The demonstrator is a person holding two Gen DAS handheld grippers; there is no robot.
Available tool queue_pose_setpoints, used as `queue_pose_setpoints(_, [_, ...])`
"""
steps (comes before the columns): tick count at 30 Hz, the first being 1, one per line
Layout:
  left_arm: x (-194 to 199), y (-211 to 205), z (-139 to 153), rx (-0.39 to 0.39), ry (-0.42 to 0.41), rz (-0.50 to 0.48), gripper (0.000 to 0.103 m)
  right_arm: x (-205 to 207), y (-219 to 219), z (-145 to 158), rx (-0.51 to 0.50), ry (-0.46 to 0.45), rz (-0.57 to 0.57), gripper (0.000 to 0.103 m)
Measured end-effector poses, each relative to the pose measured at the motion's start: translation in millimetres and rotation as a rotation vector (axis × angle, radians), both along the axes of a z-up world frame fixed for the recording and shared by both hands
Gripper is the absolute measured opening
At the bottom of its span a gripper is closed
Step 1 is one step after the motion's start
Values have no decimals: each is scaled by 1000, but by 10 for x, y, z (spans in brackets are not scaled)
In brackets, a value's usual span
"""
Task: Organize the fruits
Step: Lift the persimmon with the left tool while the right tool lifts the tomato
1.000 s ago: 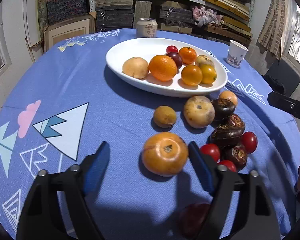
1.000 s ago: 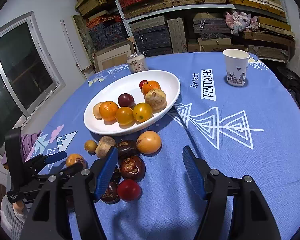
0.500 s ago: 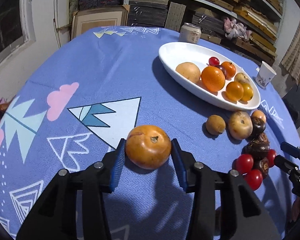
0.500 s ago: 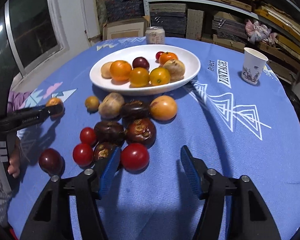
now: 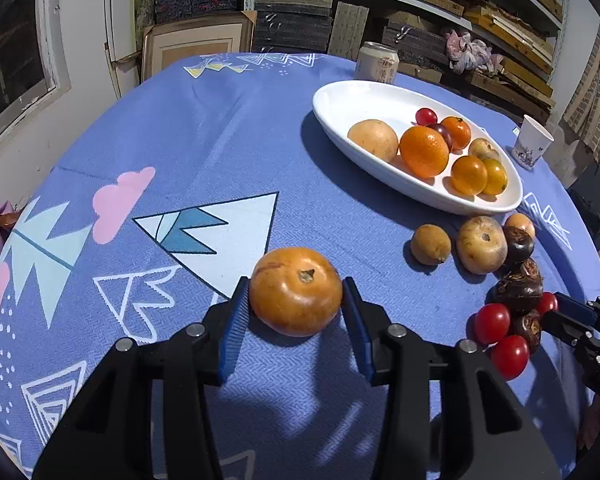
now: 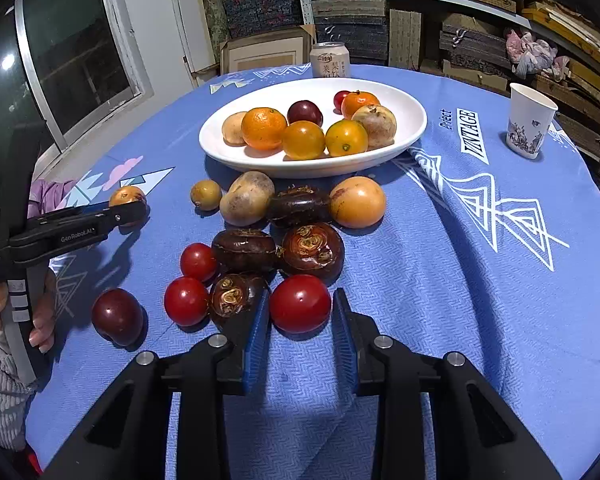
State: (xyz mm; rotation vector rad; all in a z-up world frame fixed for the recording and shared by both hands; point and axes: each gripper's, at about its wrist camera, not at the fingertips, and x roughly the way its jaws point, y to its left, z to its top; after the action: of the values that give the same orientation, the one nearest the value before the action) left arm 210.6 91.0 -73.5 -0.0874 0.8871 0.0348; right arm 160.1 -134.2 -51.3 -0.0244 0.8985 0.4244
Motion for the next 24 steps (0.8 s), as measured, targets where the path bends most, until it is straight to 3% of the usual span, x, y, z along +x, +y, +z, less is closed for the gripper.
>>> queue_pose_setpoints(10, [-17, -112, -8, 81, -20, -6, 45, 110, -152, -57, 155, 100, -21, 33])
queue_pose_setpoints(24, [-56, -120, 72, 89, -61, -11, 44, 77, -173, 32, 126, 47, -46, 32])
